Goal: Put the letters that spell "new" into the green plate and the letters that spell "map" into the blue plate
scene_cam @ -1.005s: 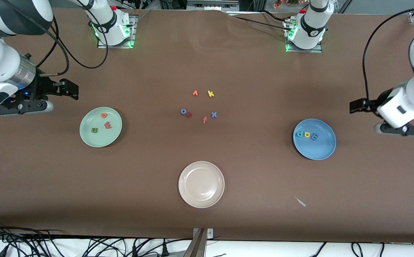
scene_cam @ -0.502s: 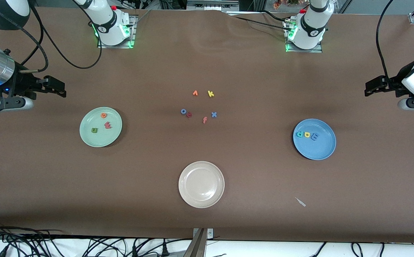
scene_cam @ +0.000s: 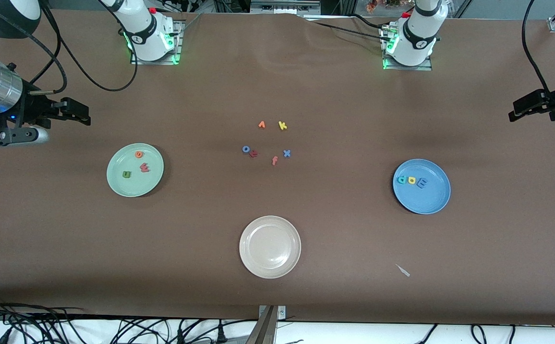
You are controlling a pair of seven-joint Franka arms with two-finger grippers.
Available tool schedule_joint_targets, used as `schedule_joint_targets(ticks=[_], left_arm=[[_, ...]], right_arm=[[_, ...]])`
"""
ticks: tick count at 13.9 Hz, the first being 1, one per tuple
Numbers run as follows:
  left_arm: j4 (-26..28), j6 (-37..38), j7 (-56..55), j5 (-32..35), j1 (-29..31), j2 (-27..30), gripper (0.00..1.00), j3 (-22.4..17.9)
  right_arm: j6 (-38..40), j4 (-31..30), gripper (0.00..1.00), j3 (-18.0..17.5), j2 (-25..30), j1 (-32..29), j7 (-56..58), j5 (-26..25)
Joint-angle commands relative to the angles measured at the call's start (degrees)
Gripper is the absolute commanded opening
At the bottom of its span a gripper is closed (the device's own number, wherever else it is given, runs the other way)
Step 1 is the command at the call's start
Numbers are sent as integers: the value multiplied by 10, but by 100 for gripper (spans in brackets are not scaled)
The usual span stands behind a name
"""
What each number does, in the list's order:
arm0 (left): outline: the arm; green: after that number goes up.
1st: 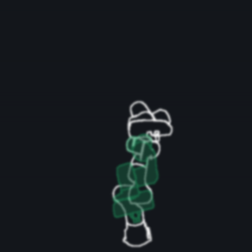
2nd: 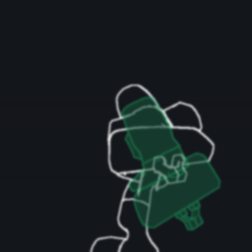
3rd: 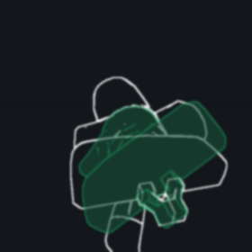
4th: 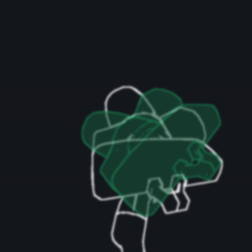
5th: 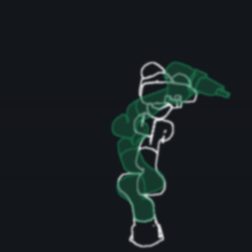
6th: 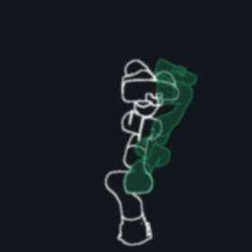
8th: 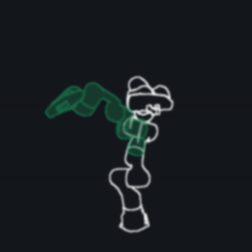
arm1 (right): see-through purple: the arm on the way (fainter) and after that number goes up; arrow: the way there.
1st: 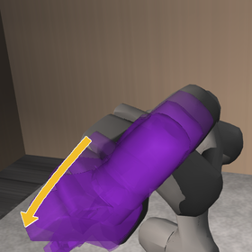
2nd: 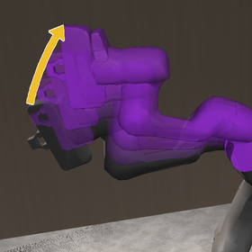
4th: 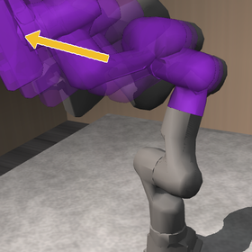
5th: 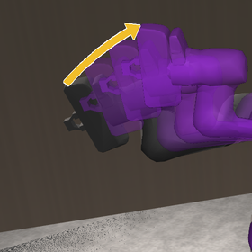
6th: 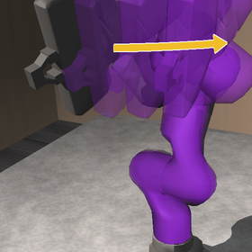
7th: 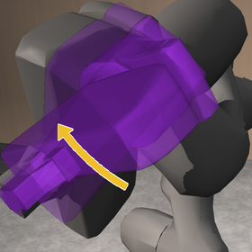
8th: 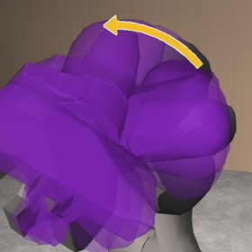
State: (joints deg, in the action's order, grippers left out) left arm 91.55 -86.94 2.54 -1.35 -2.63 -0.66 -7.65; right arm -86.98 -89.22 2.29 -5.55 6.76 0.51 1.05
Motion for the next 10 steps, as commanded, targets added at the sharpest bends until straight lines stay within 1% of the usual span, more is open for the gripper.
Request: schedule_joint_targets(ticks=[1,4,8,9,10], left_arm=[[14,-12,2,-8,-16,10,100,-6],[16,-17,41,-8,-10,8,100,5],[16,-26,47,-10,-12,9,100,6],[16,-25,47,-10,-10,9,100,10],[16,-26,47,-8,-5,9,100,23]], right_arm=[[16,-12,100,1,23,-8,-2,4],[18,-11,100,10,28,-8,-2,4],[27,-10,100,9,35,-8,-1,2],[31,-11,100,8,47,-8,-1,-1],[38,-11,100,8,52,-8,-1,0]])
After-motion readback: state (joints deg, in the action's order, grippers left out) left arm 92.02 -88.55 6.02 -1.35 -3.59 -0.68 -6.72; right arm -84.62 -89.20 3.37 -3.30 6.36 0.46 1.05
